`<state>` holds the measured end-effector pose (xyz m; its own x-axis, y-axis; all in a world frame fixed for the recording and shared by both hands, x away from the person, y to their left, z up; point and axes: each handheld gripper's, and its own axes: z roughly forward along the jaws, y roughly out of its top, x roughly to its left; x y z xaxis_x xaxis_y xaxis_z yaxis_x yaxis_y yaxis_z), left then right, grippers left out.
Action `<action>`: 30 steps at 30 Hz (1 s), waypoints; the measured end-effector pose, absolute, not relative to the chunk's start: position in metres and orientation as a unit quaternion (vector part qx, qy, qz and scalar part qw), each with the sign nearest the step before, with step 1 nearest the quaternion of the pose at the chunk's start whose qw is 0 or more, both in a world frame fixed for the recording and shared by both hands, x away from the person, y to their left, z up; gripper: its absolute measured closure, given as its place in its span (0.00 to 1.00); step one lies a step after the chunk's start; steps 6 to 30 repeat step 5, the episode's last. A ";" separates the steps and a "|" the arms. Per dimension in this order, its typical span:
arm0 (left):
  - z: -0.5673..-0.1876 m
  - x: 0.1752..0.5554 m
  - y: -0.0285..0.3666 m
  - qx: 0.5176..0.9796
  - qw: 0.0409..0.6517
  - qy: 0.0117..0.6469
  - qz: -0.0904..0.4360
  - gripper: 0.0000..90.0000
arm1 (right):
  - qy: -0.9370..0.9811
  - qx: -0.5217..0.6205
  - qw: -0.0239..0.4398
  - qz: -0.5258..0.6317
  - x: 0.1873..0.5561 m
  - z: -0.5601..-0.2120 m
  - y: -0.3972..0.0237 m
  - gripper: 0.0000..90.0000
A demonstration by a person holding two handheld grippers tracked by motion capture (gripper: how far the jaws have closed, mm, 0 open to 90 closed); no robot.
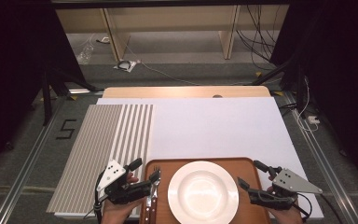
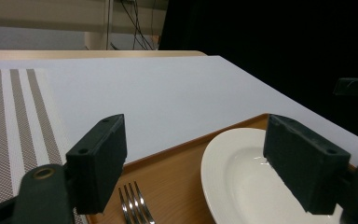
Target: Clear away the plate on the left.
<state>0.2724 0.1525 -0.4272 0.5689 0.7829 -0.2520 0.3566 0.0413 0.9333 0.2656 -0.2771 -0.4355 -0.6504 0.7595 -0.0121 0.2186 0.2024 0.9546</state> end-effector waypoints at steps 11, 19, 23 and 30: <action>-0.427 0.272 0.153 0.666 0.583 0.427 0.184 0.23 | 0.733 0.333 0.252 0.537 0.266 -0.436 -0.277 0.23; -0.427 0.272 0.153 0.666 0.583 0.427 0.184 0.23 | 0.733 0.333 0.252 0.537 0.266 -0.436 -0.277 0.23; -0.427 0.272 0.153 0.666 0.583 0.427 0.184 0.23 | 0.733 0.333 0.252 0.537 0.266 -0.436 -0.277 0.23; -0.427 0.272 0.153 0.666 0.583 0.427 0.184 0.23 | 0.733 0.333 0.252 0.537 0.266 -0.436 -0.277 0.23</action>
